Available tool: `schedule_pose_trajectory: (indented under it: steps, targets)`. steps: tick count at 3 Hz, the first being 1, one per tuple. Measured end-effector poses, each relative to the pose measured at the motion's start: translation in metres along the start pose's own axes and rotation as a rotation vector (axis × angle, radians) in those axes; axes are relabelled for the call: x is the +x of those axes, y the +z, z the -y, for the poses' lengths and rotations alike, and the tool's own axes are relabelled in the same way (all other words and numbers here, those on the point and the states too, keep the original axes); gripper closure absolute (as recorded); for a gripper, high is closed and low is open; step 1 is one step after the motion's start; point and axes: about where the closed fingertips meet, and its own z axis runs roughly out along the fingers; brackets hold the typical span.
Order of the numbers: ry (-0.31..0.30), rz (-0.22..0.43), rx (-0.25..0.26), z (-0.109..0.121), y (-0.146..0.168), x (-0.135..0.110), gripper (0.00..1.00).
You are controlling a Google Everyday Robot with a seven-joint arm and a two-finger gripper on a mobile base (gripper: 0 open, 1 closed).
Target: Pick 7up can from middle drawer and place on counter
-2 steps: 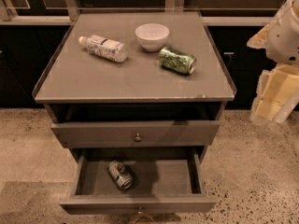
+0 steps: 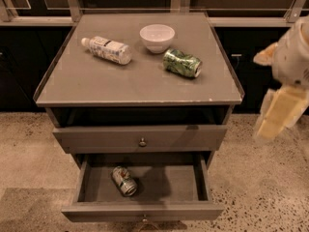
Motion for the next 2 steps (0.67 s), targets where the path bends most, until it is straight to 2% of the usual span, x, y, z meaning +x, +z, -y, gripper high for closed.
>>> schedule_pose_trajectory:
  steps: [1, 2]
  targets:
    - [0.114, 0.134, -0.033, -0.044, 0.04, -0.001, 0.0]
    - [0.266, 0.275, -0.133, -0.088, 0.114, -0.005, 0.0]
